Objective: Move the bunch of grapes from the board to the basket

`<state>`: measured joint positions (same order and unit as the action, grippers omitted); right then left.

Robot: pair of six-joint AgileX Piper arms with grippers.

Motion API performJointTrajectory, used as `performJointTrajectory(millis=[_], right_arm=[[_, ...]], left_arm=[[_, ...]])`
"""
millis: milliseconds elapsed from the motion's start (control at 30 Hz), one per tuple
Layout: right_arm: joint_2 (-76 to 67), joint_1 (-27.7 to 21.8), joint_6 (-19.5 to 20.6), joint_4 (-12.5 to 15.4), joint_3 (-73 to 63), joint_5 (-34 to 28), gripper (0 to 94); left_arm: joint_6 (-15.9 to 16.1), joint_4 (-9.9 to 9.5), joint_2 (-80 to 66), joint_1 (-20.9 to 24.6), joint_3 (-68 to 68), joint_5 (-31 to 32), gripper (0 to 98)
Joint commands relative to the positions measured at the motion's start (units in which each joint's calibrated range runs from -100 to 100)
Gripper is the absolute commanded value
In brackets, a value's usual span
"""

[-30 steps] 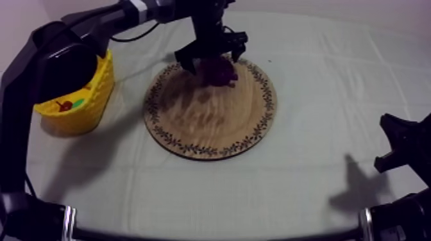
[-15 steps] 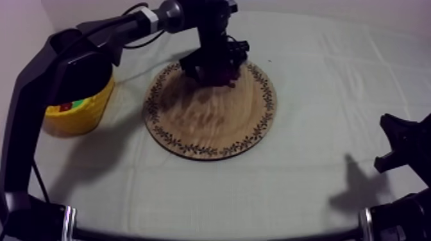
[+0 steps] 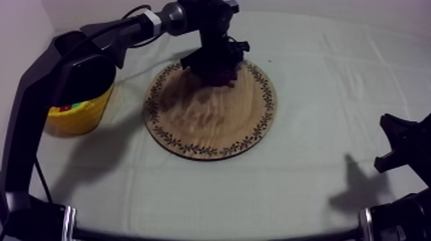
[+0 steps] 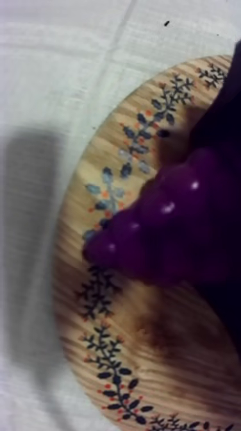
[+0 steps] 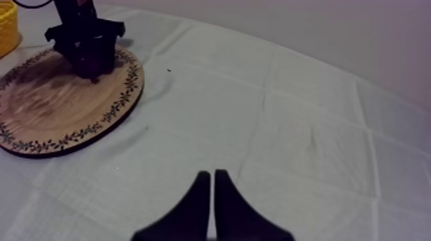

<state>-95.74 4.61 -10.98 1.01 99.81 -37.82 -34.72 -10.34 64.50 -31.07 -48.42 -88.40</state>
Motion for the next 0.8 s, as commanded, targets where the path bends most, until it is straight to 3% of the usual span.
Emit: performJointTrajectory(millis=[0, 300, 533, 767], right_arm=[[-0.01, -0.02, 0.01, -0.01, -0.03, 0.0, 0.4], [-0.01, -0.02, 0.01, -0.01, -0.03, 0.0, 0.4], [-0.01, -0.02, 0.01, -0.01, -0.03, 0.0, 0.4], [-0.01, -0.02, 0.01, -0.01, -0.03, 0.0, 0.4]], left_arm=[[0.04, -0.24, 0.06, -0.01, -0.01, 0.13, 60.9], [0.52, -0.99, -3.09, 0.15, 2.4, 1.25, 48.8], [2.02, -1.17, -14.72, 1.15, 10.71, 2.85, 47.1], [4.66, -0.94, -33.15, 2.91, 28.99, 3.54, 49.7]])
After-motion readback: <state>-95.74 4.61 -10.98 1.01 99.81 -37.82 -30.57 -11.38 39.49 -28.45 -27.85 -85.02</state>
